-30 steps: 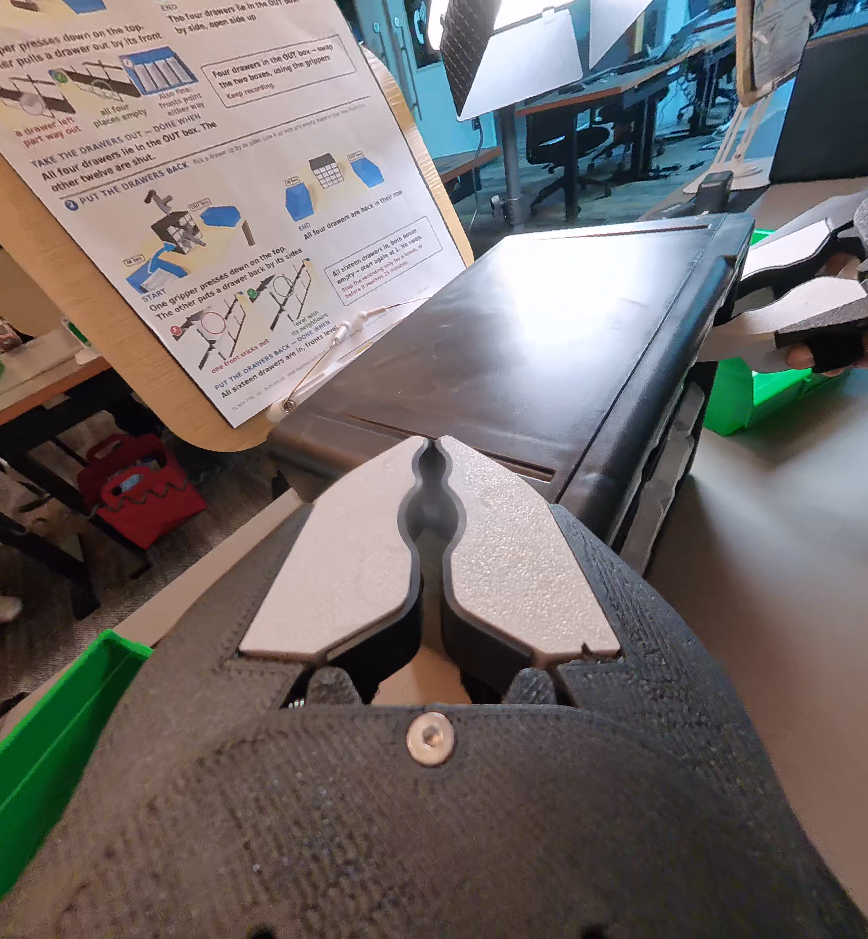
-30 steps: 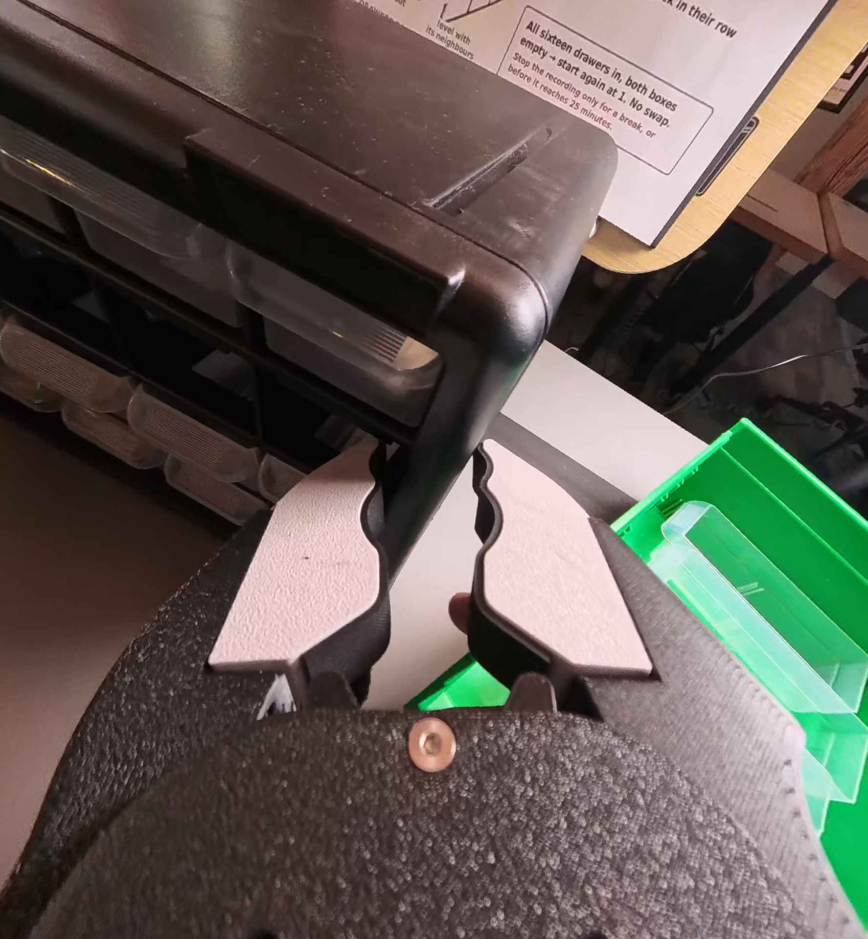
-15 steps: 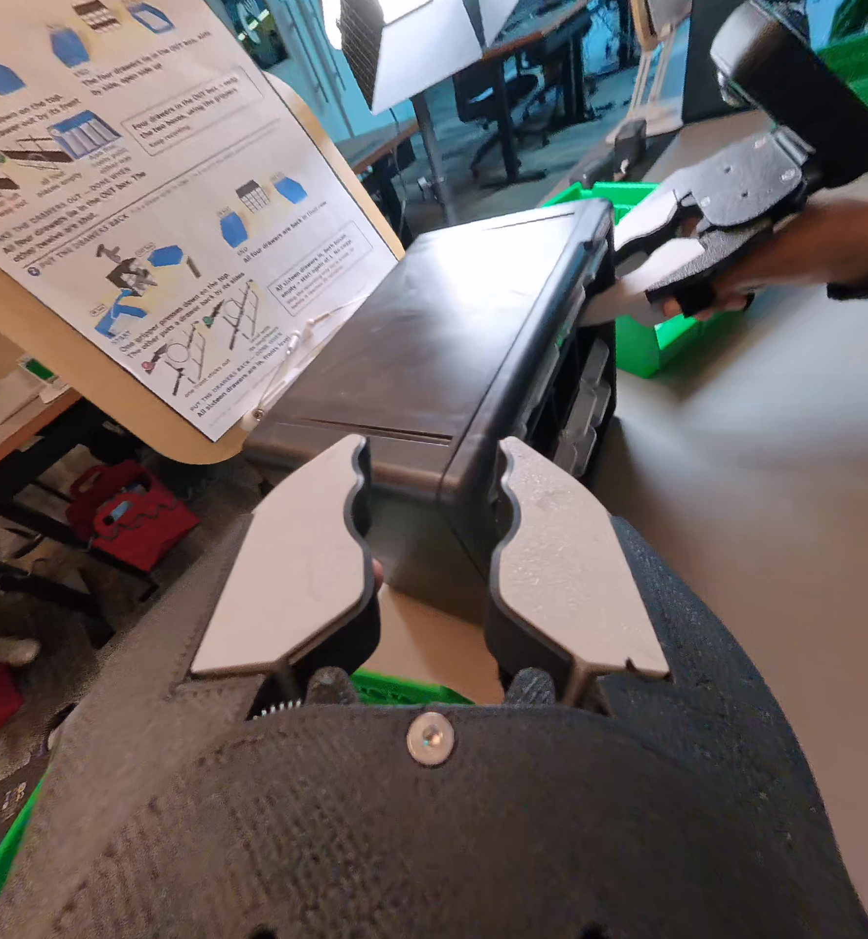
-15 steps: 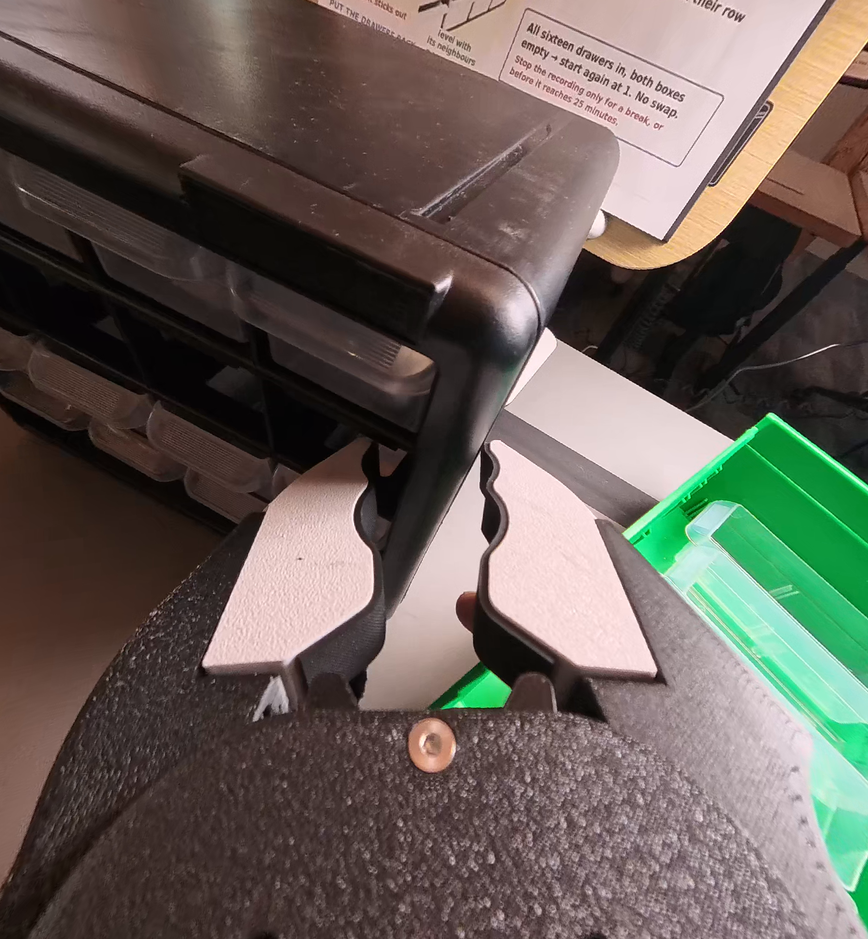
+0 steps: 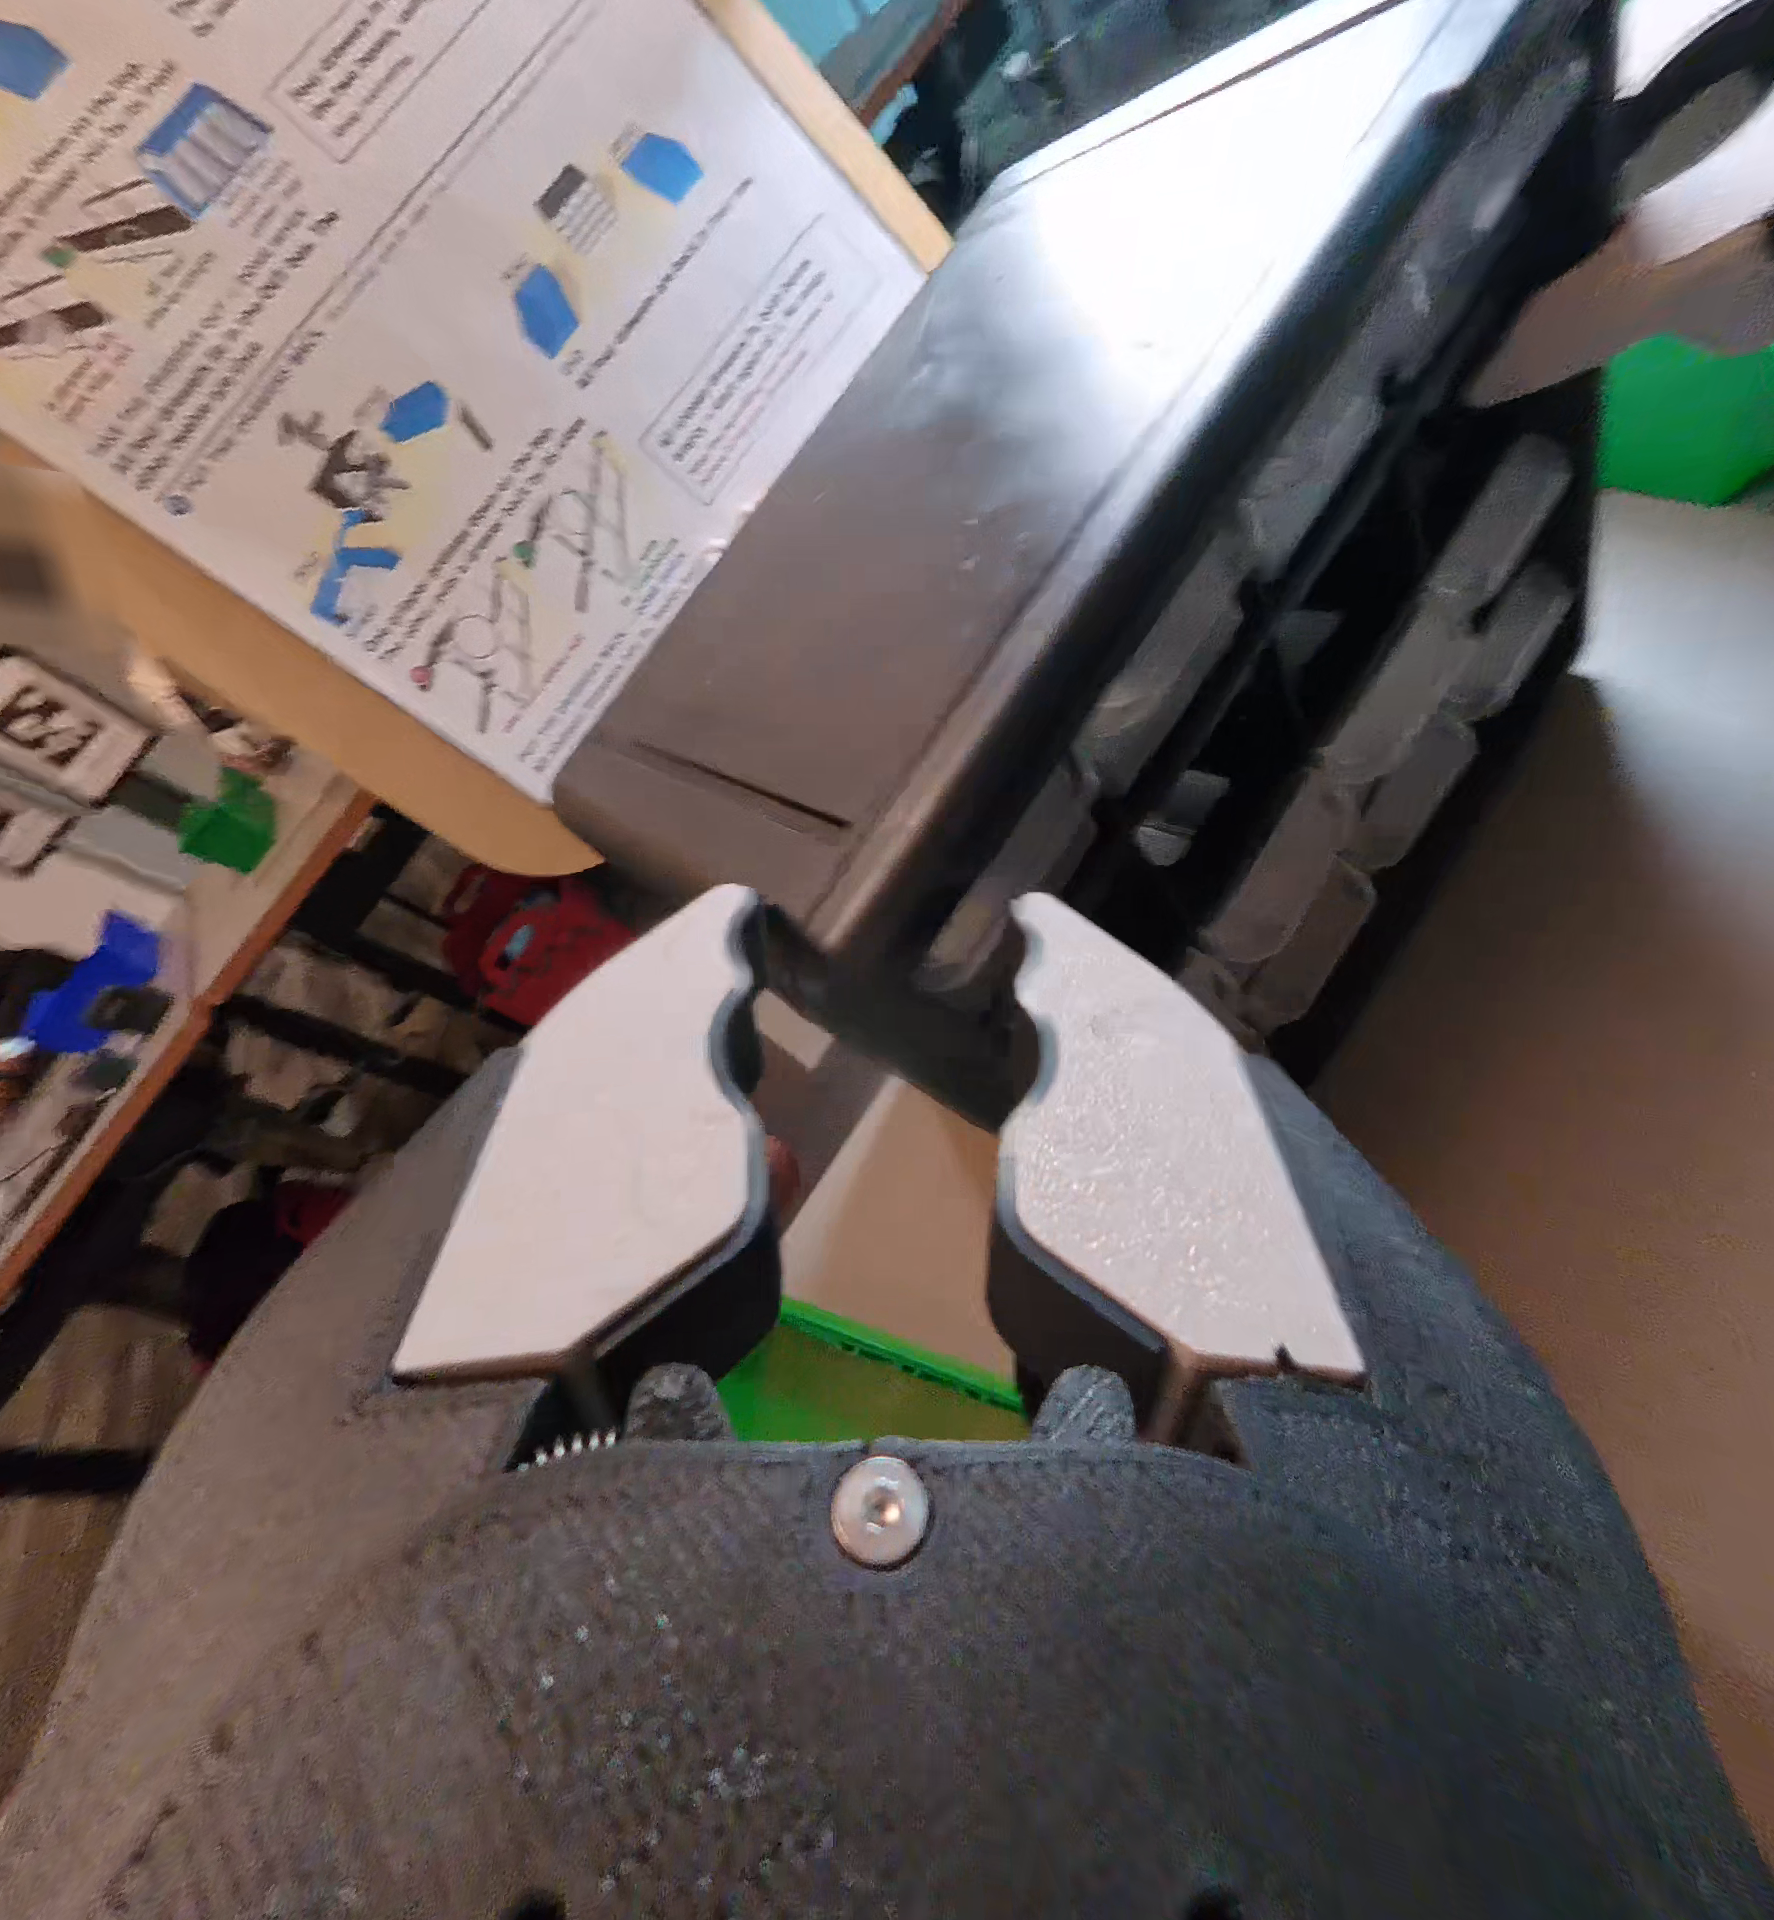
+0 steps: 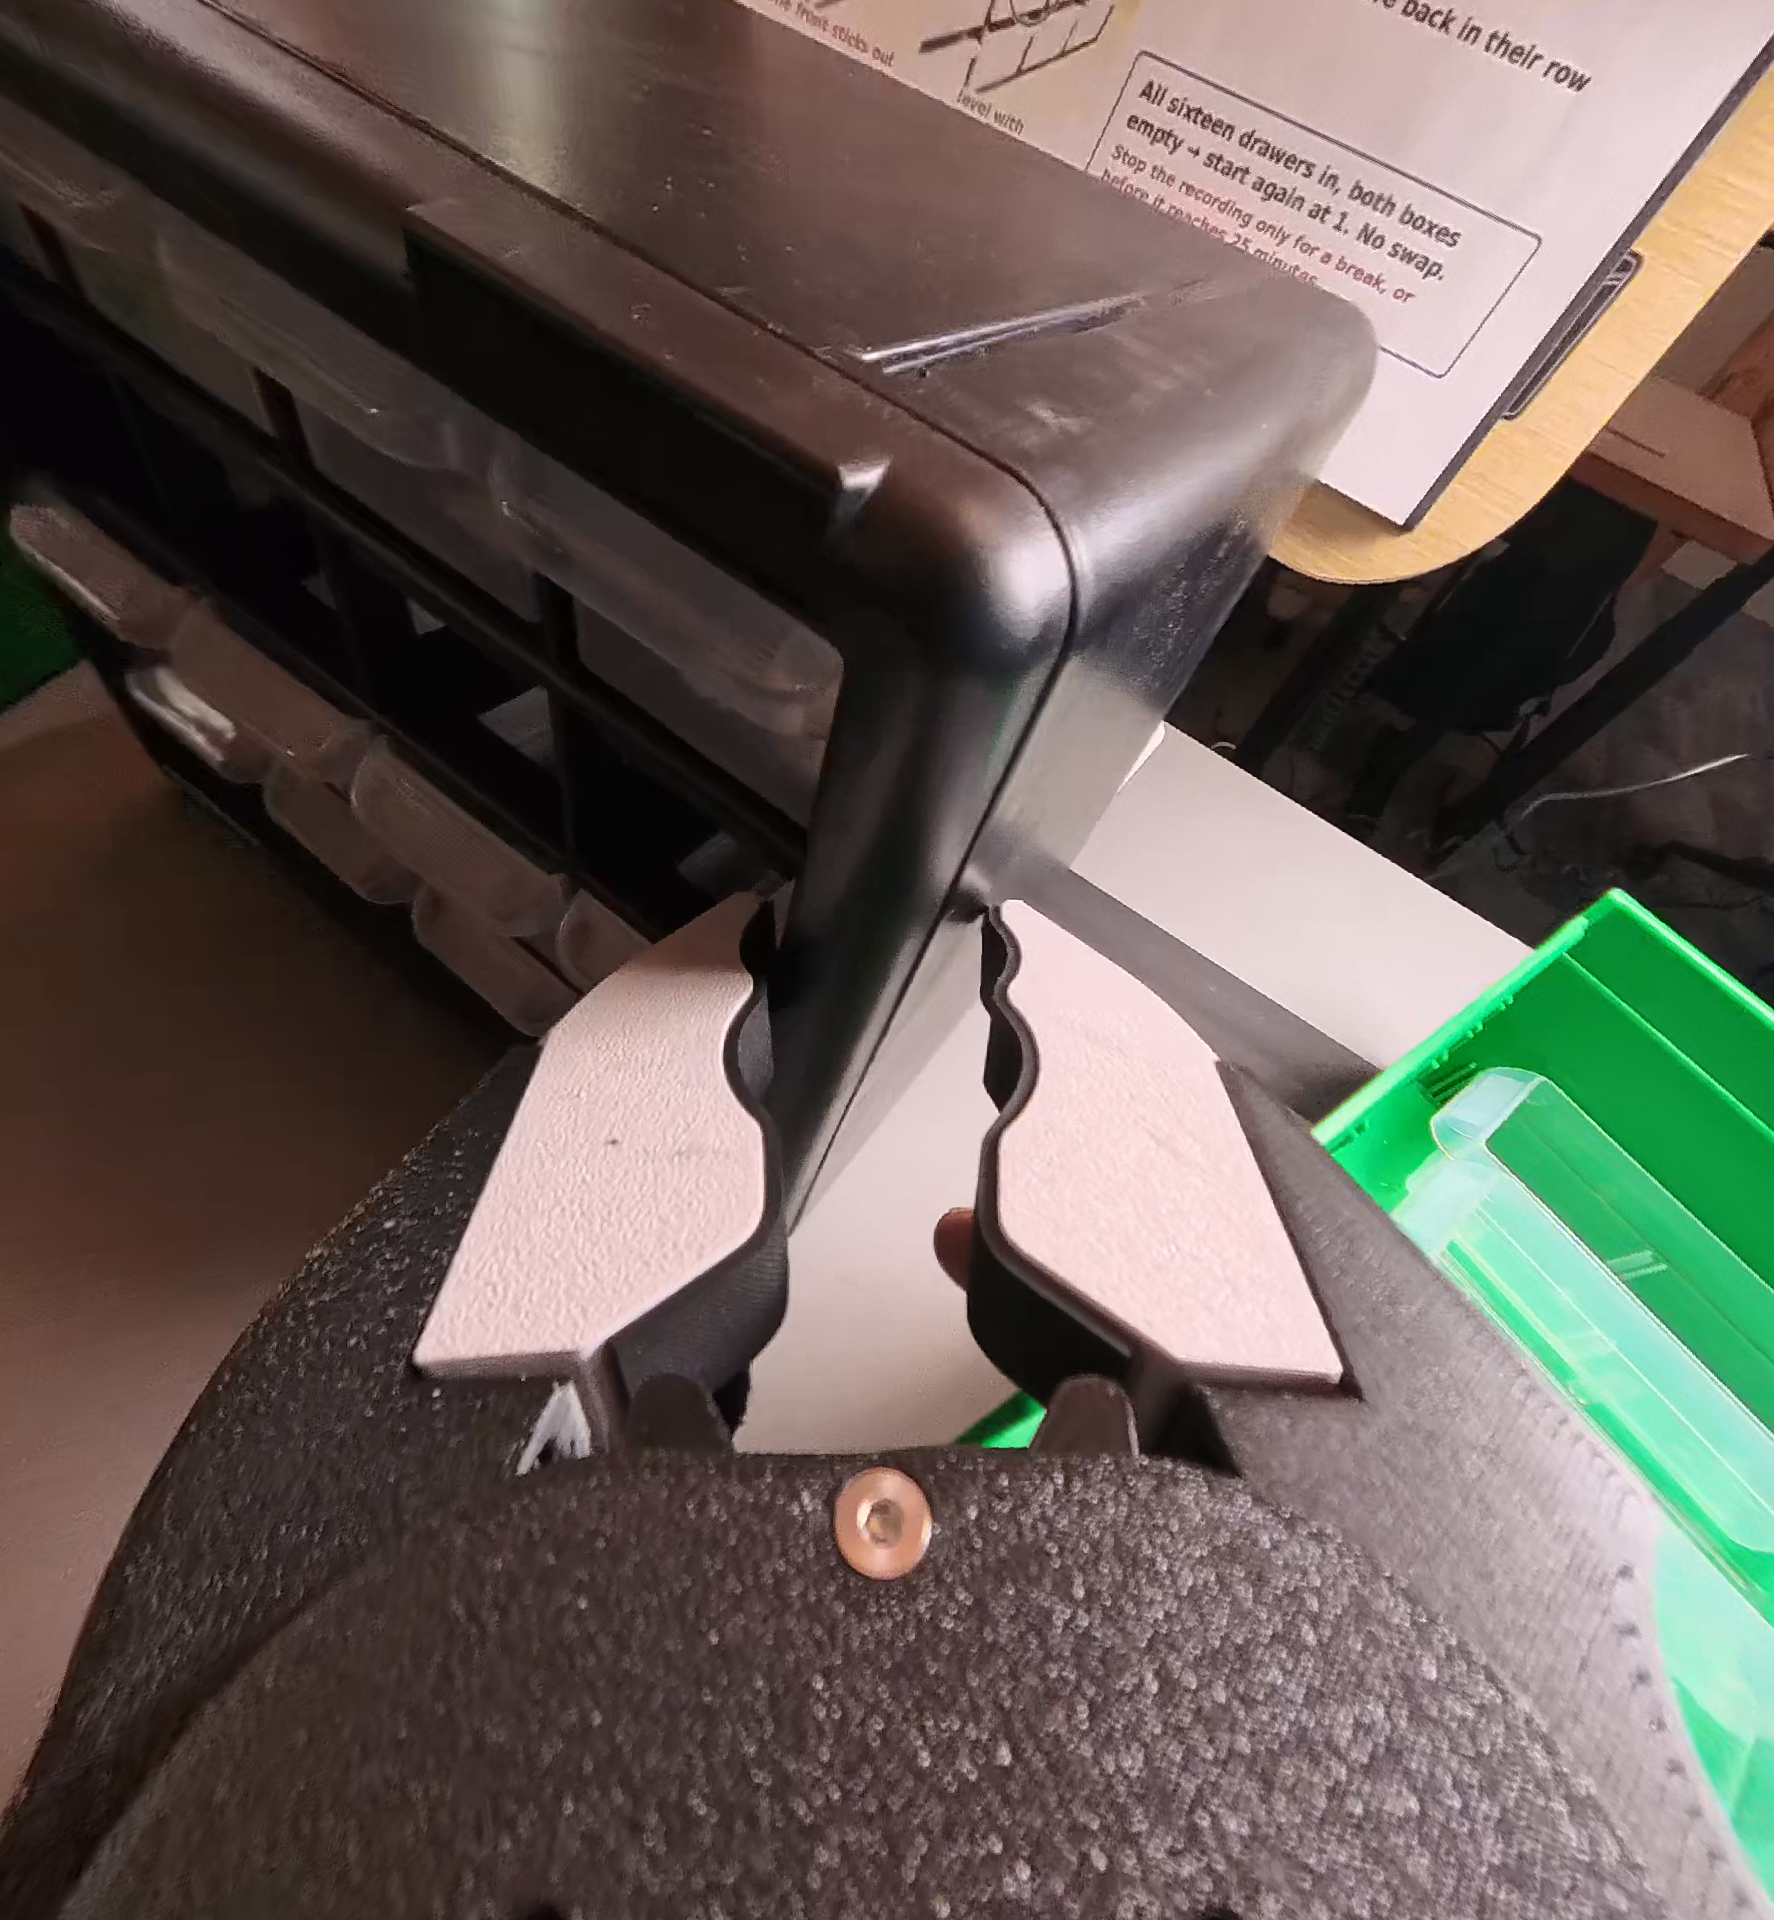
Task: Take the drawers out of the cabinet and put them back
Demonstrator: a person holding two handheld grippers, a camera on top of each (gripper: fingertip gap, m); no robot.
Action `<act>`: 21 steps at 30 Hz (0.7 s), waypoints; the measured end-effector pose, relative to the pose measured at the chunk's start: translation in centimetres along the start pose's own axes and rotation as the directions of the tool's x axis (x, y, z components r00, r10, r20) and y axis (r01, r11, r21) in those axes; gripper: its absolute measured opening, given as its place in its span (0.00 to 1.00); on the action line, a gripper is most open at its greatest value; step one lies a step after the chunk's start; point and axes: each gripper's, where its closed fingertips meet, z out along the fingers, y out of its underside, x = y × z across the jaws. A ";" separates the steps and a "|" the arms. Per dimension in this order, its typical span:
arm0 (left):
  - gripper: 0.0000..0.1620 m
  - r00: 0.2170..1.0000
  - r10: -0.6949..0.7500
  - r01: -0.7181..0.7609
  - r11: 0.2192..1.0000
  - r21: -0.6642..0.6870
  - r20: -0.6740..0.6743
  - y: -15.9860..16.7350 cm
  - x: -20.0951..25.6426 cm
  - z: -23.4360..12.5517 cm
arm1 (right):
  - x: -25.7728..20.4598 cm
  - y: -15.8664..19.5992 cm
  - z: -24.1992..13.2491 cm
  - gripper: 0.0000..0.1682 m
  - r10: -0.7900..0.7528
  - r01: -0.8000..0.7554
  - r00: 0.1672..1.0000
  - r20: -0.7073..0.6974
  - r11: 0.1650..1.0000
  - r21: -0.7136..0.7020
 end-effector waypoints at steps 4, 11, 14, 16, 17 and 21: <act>0.28 0.995 -0.049 0.053 0.997 0.050 -0.092 -0.9 0.7 -1.0 | 0.0 0.0 0.0 0.22 -0.033 0.032 0.999 -0.027 0.999 -0.009; 0.25 0.990 -0.114 0.118 0.992 0.039 -0.081 -0.4 -0.2 -2.0 | 0.6 0.2 0.3 0.20 0.102 -0.102 0.995 -0.013 0.994 0.031; 0.22 0.983 -0.135 0.141 0.989 0.041 -0.124 -0.4 0.8 -1.5 | 0.8 0.2 0.4 0.19 0.092 -0.091 0.995 -0.025 0.995 0.040; 0.21 0.989 -0.106 0.110 0.993 0.034 -0.103 -0.6 0.8 -1.5 | 0.8 0.2 0.3 0.19 0.070 -0.069 0.997 -0.036 0.997 0.030; 0.20 0.991 -0.095 0.099 0.994 0.039 -0.098 -0.8 0.7 -1.8 | 0.8 0.2 0.3 0.19 0.065 -0.064 0.997 -0.038 0.998 0.019; 0.19 0.990 -0.114 0.120 0.991 0.068 -0.080 -1.5 -0.9 -4.6 | 1.2 -3.6 -3.8 0.12 -0.001 0.003 1.000 -0.016 0.997 0.074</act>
